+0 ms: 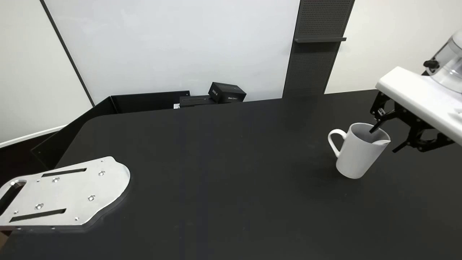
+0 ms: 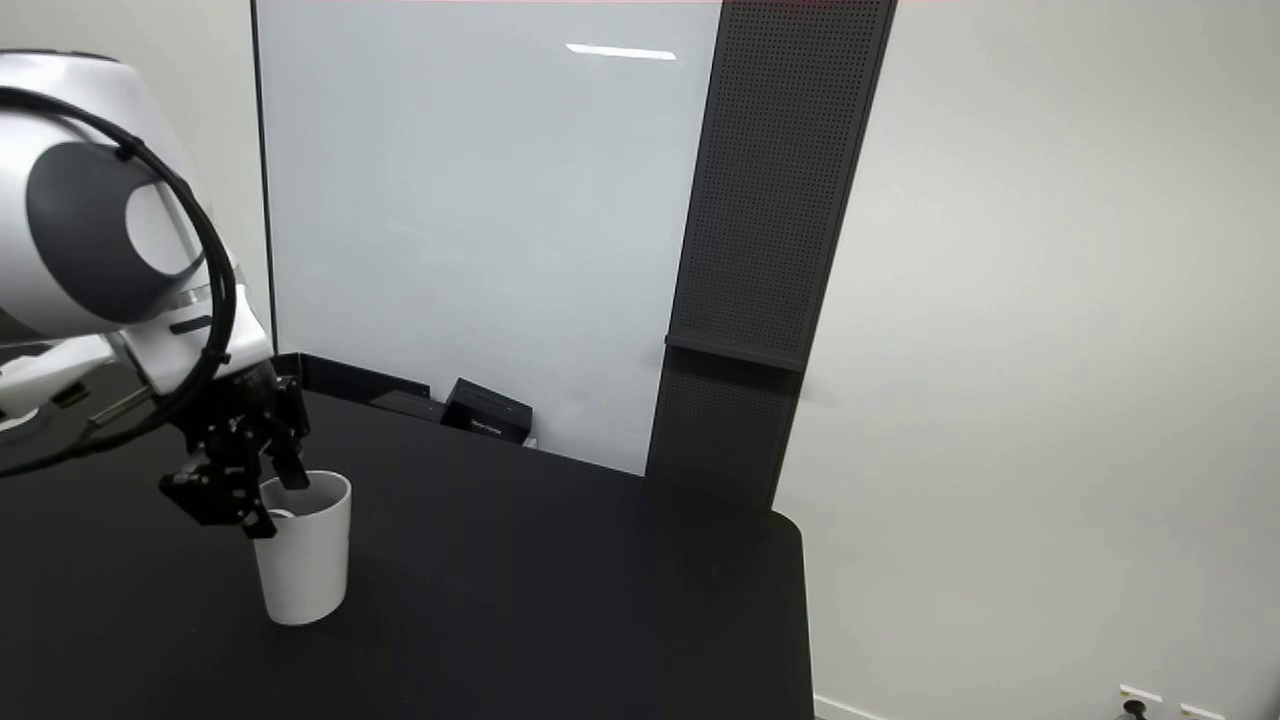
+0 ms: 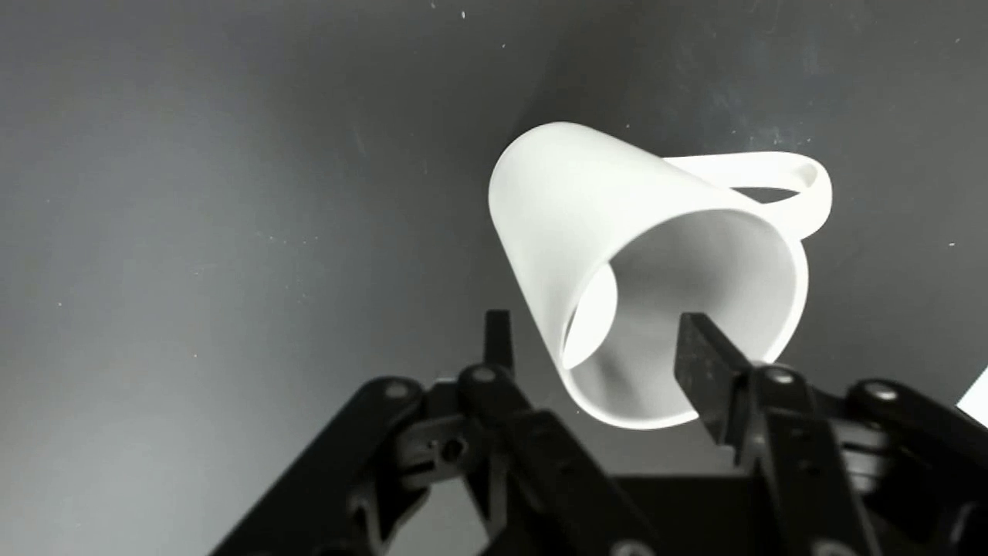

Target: Put the spoon on the table

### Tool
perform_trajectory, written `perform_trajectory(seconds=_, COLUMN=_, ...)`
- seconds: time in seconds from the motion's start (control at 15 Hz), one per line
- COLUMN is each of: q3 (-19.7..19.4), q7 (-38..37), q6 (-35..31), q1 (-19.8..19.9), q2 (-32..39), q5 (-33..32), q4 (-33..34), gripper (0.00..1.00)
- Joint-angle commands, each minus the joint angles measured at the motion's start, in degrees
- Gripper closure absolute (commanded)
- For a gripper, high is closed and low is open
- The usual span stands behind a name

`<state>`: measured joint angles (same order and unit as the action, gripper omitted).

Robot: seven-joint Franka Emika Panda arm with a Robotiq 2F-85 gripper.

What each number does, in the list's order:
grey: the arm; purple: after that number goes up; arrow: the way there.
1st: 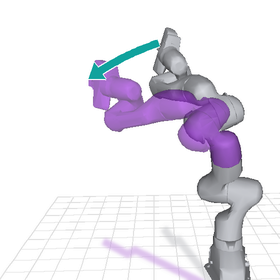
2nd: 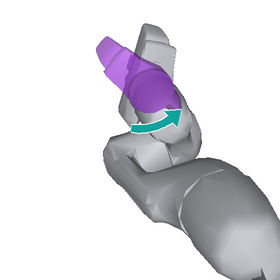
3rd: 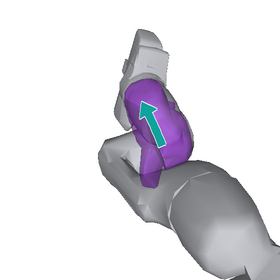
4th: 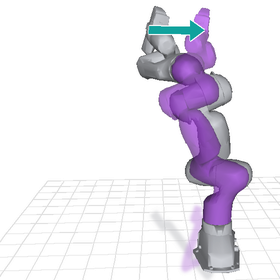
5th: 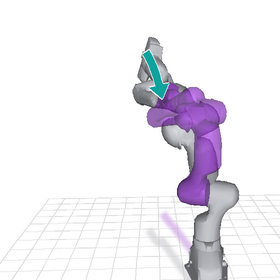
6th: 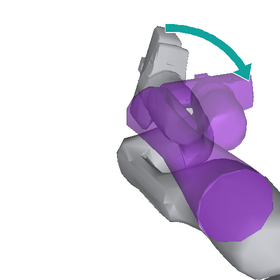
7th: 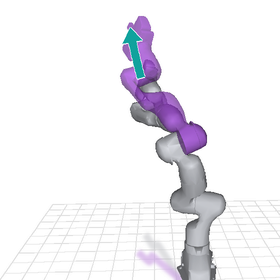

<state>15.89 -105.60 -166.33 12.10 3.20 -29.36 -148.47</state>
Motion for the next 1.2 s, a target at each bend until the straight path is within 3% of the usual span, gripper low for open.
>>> perform_trajectory(seconds=0.0, q3=-0.1, q7=-4.3, q6=2.0, q1=-1.0, q2=1.2, q5=-2.6, q4=2.0, gripper=0.72)
perform_trajectory(seconds=0.07, q3=0.0, q7=-4.4, q6=2.3, q1=-1.2, q2=1.2, q5=-2.6, q4=2.1, gripper=0.33)
perform_trajectory(seconds=0.2, q3=0.2, q7=-4.3, q6=2.9, q1=-1.6, q2=0.9, q5=-2.3, q4=2.3, gripper=0.33)
perform_trajectory(seconds=0.47, q3=0.2, q7=-4.5, q6=3.4, q1=-2.3, q2=0.5, q5=-2.3, q4=2.7, gripper=0.07)
perform_trajectory(seconds=0.6, q3=0.0, q7=-4.6, q6=3.2, q1=-2.5, q2=0.5, q5=-2.5, q4=2.9, gripper=0.01)
perform_trajectory(seconds=0.67, q3=-0.1, q7=-4.6, q6=3.0, q1=-2.5, q2=0.5, q5=-2.6, q4=3.0, gripper=0.0)
perform_trajectory(seconds=0.73, q3=-0.2, q7=-4.7, q6=2.8, q1=-2.4, q2=0.5, q5=-2.6, q4=3.0, gripper=0.31)
perform_trajectory(seconds=0.87, q3=-0.3, q7=-4.7, q6=3.1, q1=-2.4, q2=0.4, q5=-2.9, q4=3.3, gripper=0.27)
perform_trajectory(seconds=1.13, q3=-0.2, q7=-5.0, q6=3.2, q1=-2.6, q2=0.2, q5=-3.2, q4=3.5, gripper=0.55)
